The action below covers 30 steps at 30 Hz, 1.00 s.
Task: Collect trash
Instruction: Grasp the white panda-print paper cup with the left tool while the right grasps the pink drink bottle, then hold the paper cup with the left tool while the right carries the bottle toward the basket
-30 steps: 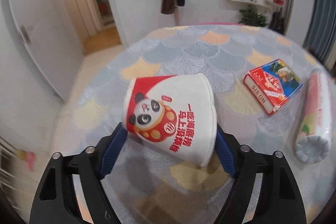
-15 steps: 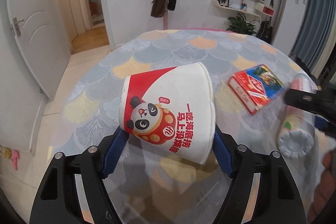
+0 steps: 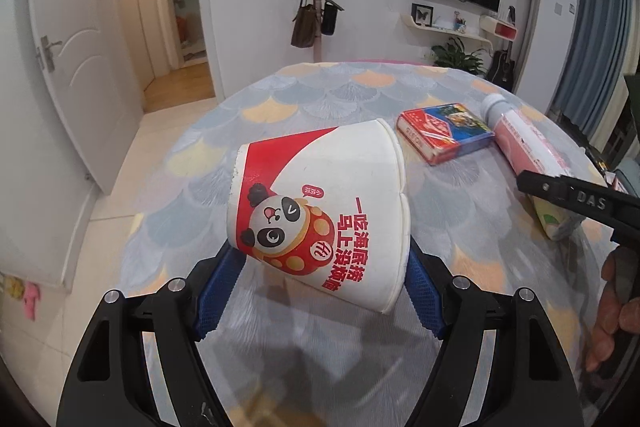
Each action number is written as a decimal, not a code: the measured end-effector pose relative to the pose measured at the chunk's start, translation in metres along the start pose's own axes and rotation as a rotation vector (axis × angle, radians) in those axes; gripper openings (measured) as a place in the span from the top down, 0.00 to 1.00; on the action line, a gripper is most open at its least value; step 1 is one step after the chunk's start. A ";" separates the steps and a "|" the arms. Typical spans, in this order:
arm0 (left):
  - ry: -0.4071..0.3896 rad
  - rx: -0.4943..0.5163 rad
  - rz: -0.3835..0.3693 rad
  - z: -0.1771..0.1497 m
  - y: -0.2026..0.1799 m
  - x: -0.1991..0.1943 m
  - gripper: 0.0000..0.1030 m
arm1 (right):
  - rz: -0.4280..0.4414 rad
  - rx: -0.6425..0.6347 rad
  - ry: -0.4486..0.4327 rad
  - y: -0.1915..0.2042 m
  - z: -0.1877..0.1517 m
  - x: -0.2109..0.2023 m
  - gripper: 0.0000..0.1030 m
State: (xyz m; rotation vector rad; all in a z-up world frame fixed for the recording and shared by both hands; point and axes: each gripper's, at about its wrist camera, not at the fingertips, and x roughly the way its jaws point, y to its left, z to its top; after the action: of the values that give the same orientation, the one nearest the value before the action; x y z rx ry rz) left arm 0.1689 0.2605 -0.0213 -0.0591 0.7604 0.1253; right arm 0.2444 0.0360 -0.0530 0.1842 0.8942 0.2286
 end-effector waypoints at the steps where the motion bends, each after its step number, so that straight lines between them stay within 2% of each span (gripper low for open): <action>1: -0.005 0.000 -0.001 -0.002 0.000 -0.005 0.29 | 0.006 -0.002 -0.002 -0.002 -0.004 -0.006 0.54; 5: -0.021 0.001 -0.005 -0.007 -0.004 -0.021 0.29 | 0.065 0.019 -0.021 -0.018 -0.017 -0.026 0.54; 12: -0.054 0.018 -0.012 -0.012 -0.015 -0.047 0.29 | 0.054 -0.037 -0.111 -0.027 -0.035 -0.061 0.54; 15: -0.071 0.021 -0.025 -0.014 -0.020 -0.058 0.29 | 0.085 -0.041 -0.129 -0.034 -0.039 -0.074 0.54; 21: -0.096 0.032 -0.040 -0.015 -0.029 -0.074 0.29 | 0.229 0.024 -0.127 -0.049 -0.041 -0.094 0.54; 26: -0.111 0.041 -0.052 -0.012 -0.039 -0.082 0.29 | 0.369 0.102 -0.077 -0.060 -0.043 -0.096 0.54; 30: -0.122 0.055 -0.058 -0.012 -0.047 -0.087 0.29 | 0.425 0.149 -0.068 -0.070 -0.046 -0.099 0.54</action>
State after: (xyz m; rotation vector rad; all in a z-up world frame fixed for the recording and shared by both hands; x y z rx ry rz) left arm 0.1047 0.2050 0.0308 -0.0211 0.6398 0.0521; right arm 0.1568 -0.0554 -0.0244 0.5190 0.7979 0.5483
